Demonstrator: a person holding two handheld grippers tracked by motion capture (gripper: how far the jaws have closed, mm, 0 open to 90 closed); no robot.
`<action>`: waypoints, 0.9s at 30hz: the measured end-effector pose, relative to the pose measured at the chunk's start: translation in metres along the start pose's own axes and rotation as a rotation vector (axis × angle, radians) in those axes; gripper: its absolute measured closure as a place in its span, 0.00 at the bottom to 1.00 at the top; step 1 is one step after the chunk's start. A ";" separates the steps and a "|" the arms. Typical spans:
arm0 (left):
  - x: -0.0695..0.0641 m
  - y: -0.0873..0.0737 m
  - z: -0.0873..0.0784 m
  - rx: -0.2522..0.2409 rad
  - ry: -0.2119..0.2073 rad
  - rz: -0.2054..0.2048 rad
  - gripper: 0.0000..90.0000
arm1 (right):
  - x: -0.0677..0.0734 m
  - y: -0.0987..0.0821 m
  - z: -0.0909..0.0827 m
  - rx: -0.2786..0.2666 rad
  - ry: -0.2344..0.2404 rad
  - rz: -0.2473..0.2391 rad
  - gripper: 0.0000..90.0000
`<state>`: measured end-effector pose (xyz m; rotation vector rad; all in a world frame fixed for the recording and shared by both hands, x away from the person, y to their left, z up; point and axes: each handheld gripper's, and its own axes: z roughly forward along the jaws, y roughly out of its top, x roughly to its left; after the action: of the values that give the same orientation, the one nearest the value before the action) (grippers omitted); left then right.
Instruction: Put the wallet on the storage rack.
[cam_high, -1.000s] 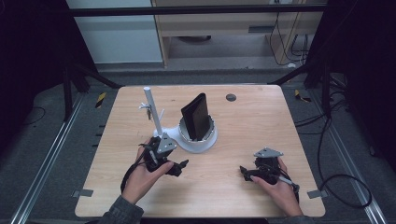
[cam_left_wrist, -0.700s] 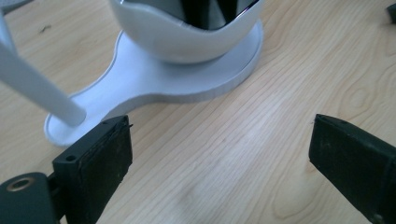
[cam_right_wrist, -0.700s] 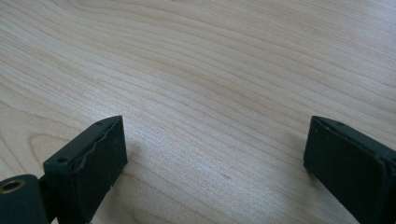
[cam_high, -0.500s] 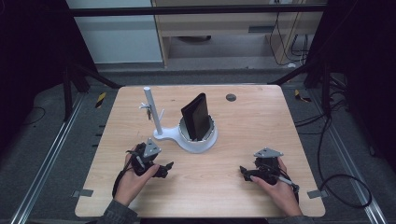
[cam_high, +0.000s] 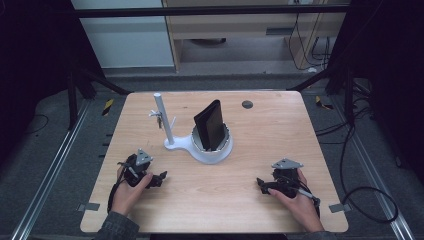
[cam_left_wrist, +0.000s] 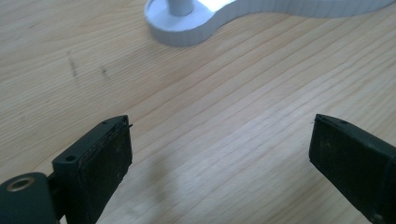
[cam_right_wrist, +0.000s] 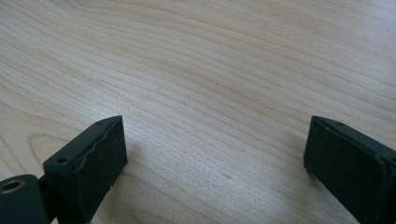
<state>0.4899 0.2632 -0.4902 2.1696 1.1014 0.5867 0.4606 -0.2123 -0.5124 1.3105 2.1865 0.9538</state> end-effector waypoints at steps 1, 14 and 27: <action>0.003 -0.001 0.001 0.005 0.007 -0.010 0.06 | 0.000 0.000 0.000 0.000 0.000 0.000 0.07; 0.015 -0.008 0.009 0.050 -0.004 -0.046 0.05 | 0.000 0.000 0.000 0.000 -0.001 0.000 0.07; 0.017 -0.014 0.014 -0.004 -0.038 -0.079 0.00 | 0.000 0.000 0.000 0.001 -0.001 0.001 0.07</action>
<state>0.5002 0.2795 -0.5082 2.1148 1.1590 0.5096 0.4605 -0.2118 -0.5124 1.3117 2.1860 0.9526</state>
